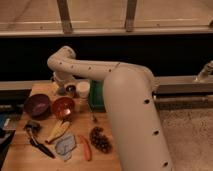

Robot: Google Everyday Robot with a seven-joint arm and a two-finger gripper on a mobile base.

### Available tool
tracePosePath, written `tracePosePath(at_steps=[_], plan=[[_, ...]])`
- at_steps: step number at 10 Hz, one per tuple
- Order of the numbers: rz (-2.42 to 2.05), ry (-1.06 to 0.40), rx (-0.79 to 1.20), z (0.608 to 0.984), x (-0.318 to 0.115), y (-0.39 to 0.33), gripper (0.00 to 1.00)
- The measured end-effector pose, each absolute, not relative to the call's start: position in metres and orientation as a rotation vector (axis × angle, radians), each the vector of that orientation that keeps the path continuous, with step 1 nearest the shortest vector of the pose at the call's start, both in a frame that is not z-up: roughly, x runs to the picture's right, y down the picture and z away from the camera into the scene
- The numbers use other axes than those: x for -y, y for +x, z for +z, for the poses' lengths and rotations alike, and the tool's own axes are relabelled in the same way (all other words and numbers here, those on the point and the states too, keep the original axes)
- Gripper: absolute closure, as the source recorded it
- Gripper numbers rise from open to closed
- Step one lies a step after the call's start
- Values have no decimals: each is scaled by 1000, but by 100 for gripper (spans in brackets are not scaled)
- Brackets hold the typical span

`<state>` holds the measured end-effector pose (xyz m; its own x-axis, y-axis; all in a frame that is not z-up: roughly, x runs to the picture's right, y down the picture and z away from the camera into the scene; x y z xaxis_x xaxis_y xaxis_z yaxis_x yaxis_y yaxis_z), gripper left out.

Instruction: Stack cups into tray

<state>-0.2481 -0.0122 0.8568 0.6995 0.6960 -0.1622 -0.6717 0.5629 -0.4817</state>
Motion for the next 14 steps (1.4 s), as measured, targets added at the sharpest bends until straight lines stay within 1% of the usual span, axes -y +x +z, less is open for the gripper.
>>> tracePosePath(at_steps=[7,14], plan=[[789,-670,31,903,-7,-262,20],[799,-754,-13,930,-34,-264,21]])
